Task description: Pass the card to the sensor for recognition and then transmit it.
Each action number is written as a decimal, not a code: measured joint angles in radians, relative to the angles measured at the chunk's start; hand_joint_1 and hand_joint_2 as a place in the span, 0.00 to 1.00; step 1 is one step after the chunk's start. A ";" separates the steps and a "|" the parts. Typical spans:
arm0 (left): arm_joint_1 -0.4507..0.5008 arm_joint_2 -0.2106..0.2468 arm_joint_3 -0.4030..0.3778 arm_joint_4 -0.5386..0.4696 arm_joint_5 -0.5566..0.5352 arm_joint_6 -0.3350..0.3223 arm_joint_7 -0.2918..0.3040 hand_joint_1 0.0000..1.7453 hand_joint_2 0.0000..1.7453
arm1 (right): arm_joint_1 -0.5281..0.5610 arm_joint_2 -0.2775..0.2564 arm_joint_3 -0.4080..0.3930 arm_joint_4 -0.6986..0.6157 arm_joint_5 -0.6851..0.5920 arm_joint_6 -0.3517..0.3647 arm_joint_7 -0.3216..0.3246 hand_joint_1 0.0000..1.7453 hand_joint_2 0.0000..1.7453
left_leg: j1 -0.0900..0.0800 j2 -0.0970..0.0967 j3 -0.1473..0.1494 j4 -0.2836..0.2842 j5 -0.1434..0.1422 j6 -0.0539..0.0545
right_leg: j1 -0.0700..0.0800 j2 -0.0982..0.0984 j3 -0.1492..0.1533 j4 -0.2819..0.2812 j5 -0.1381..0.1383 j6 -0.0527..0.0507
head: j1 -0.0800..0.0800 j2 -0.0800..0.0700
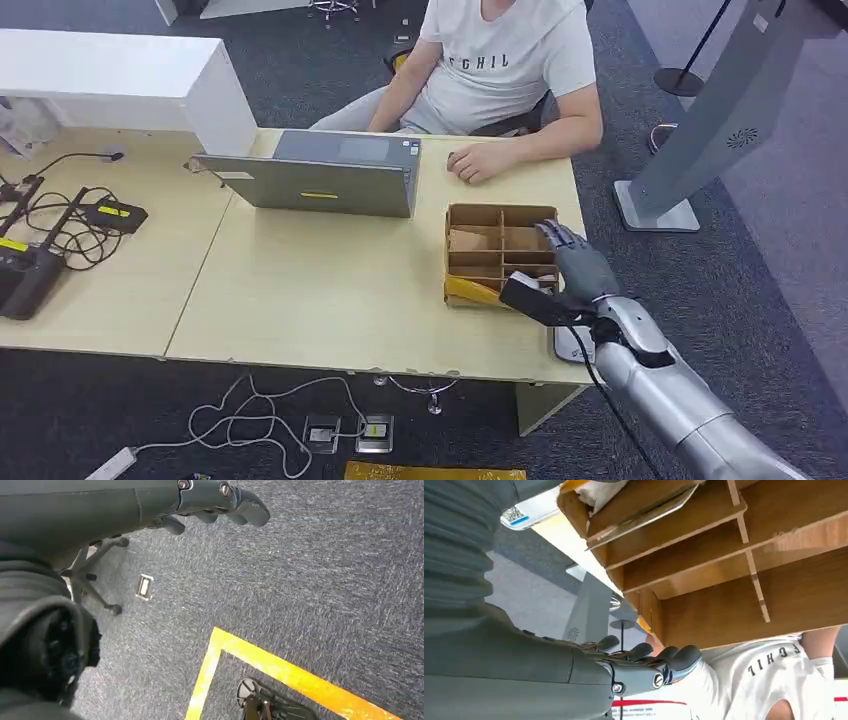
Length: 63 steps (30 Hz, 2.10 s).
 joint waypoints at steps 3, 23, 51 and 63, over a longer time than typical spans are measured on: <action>0.000 0.000 0.000 0.000 0.000 0.000 0.000 0.00 0.00 | -0.004 0.002 0.000 0.006 0.005 -0.002 -0.001 0.94 1.00 | 0.000 0.000 0.000 0.000 0.000 0.000 | 0.000 0.000 0.000 0.000 0.000 0.000 | 0.000 0.000; 0.000 0.008 0.000 0.000 0.000 0.000 0.000 0.00 0.00 | -0.031 0.014 0.015 0.045 0.018 -0.006 0.001 0.00 1.00 | 0.000 0.000 0.000 0.000 0.000 0.000 | 0.000 0.000 0.000 0.000 0.000 0.000 | 0.000 0.000; 0.000 0.013 0.000 0.000 0.006 -0.005 0.000 0.00 0.00 | -0.032 0.020 0.031 0.063 0.012 0.072 0.026 1.00 1.00 | 0.000 0.000 0.000 0.000 0.000 0.000 | 0.000 0.000 0.000 0.000 0.000 0.000 | 0.001 0.000; 0.000 0.013 0.000 0.000 0.015 0.000 0.000 0.00 0.00 | -0.033 0.020 0.031 0.060 0.021 0.085 0.034 1.00 1.00 | 0.000 0.000 0.001 0.000 0.000 0.000 | 0.000 0.000 0.000 0.000 0.000 0.000 | 0.000 0.000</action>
